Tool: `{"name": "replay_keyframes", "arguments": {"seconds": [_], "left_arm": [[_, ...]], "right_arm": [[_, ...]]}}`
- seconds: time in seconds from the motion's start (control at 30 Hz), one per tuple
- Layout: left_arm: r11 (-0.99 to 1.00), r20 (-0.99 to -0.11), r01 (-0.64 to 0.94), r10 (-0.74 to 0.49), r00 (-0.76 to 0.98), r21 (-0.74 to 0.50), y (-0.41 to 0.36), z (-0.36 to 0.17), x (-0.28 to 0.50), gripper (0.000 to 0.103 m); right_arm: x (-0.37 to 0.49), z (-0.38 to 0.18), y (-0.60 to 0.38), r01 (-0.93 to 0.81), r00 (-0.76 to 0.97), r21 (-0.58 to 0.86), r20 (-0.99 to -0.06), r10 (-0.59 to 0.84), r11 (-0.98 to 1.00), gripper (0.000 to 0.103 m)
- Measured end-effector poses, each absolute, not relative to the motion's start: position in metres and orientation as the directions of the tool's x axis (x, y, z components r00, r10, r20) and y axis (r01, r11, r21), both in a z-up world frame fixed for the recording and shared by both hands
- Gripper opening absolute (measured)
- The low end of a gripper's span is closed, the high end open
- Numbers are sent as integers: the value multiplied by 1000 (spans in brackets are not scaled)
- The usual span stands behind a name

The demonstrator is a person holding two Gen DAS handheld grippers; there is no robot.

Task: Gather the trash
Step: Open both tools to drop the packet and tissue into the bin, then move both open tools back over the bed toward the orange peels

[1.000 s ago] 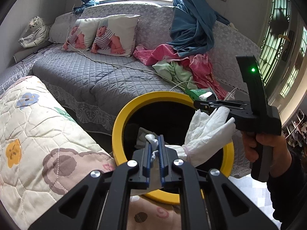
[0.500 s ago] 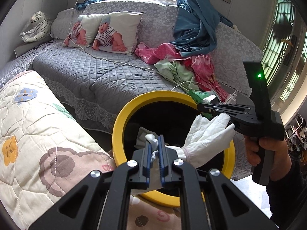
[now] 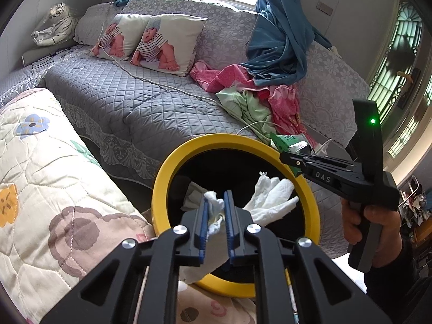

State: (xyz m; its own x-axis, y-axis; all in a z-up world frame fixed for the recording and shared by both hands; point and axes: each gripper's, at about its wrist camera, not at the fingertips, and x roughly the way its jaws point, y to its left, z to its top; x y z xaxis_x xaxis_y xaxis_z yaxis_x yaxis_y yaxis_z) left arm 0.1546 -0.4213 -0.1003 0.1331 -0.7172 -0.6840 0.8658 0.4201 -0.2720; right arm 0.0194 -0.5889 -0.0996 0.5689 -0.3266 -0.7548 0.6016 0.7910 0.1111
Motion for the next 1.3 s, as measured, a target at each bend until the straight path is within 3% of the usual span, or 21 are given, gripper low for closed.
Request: {"name": "replay_keyframes", "arguments": {"seconds": [0.07, 0.23, 0.7, 1.03, 1.3], "left_arm": [[426, -681, 858, -720, 131, -286, -420, -99, 156, 20], [436, -669, 841, -733, 125, -321, -415, -95, 161, 24], [540, -598, 779, -752, 278, -318, -343, -61, 189, 28], [766, -628, 602, -587, 511, -226, -202, -58, 235, 28], [895, -657, 401, -424, 623, -197, -66, -75, 255, 28]], "right_arm": [[18, -97, -590, 604, 570, 117, -754, -325, 788, 11], [15, -91, -588, 600, 579, 127, -750, -320, 790, 11], [17, -56, -553, 555, 643, 118, -689, -335, 824, 11], [73, -41, -483, 385, 717, 123, -664, -213, 915, 11], [156, -55, -381, 133, 730, 175, -683, 23, 975, 13]]}}
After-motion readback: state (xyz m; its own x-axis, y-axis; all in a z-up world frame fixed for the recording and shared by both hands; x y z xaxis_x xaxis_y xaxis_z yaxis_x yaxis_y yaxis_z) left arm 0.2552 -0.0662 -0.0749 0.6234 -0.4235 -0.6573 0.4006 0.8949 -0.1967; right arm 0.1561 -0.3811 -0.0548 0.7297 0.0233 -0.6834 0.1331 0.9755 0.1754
